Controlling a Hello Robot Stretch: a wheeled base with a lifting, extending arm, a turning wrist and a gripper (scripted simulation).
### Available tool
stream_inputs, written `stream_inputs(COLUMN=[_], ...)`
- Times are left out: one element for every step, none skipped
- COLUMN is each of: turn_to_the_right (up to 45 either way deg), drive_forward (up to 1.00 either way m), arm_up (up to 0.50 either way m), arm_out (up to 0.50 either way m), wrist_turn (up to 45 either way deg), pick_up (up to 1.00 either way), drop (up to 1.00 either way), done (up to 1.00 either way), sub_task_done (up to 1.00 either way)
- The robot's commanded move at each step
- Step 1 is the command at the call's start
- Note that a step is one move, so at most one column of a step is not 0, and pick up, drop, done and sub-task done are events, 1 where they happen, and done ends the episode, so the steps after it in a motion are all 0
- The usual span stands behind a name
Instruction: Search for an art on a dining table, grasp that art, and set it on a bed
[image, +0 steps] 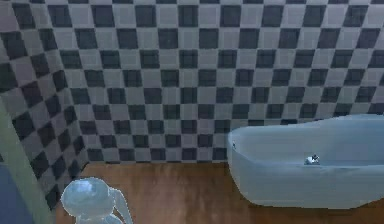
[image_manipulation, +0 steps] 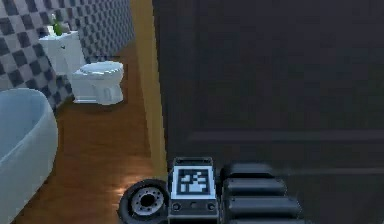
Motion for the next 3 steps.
stream_inputs(turn_to_the_right=[-24.0, 0.0, -45.0], drive_forward=[0.0, 0.3, 0.0], arm_up=[0.0, 0.0, 0.0], arm_out=[0.0, 0.0, 0.0], wrist_turn=[0.0, 0.0, 0.0], pick_up=[0.0, 0.0, 0.0], drop=[0.0, 0.0, 0.0], done=[0.0, 0.0, 0.0], sub_task_done=[0.0, 0.0, 0.0])
